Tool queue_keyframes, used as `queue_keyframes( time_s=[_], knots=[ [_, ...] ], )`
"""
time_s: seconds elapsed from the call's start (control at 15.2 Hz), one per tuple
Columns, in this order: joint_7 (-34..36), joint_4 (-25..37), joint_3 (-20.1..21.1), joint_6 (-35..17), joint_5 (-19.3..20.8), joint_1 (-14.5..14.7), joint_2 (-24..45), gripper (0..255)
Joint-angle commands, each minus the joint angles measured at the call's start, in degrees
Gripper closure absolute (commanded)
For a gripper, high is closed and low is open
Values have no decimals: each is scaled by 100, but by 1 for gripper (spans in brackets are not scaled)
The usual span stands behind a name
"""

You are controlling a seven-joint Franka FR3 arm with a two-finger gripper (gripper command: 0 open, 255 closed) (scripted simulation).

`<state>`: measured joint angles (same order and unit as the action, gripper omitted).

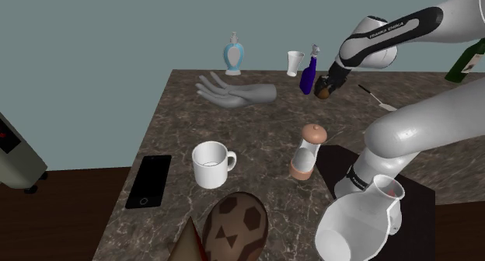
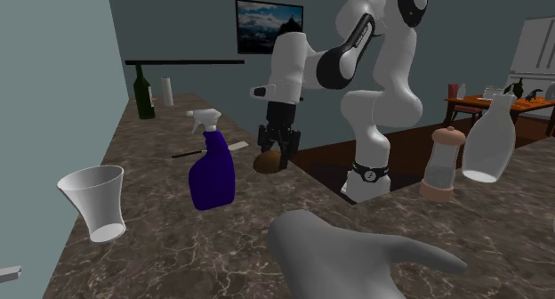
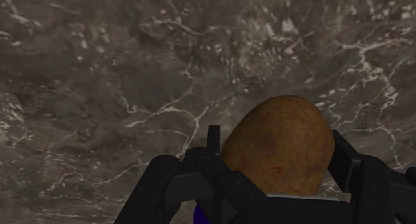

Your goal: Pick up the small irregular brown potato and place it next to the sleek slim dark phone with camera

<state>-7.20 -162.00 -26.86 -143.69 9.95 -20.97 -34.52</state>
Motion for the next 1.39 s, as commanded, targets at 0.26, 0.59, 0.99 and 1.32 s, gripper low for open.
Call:
queue_keyframes(
  time_s=[0.26,0.59,0.99,1.32],
  knots=[
    [91,269,172,625,-10,-53,-355,255],
    [148,533,292,1099,-42,-63,-568,255],
    [661,478,804,1366,-189,71,-882,255],
    [1480,247,1547,1335,-471,405,-1076,255]
  ],
)
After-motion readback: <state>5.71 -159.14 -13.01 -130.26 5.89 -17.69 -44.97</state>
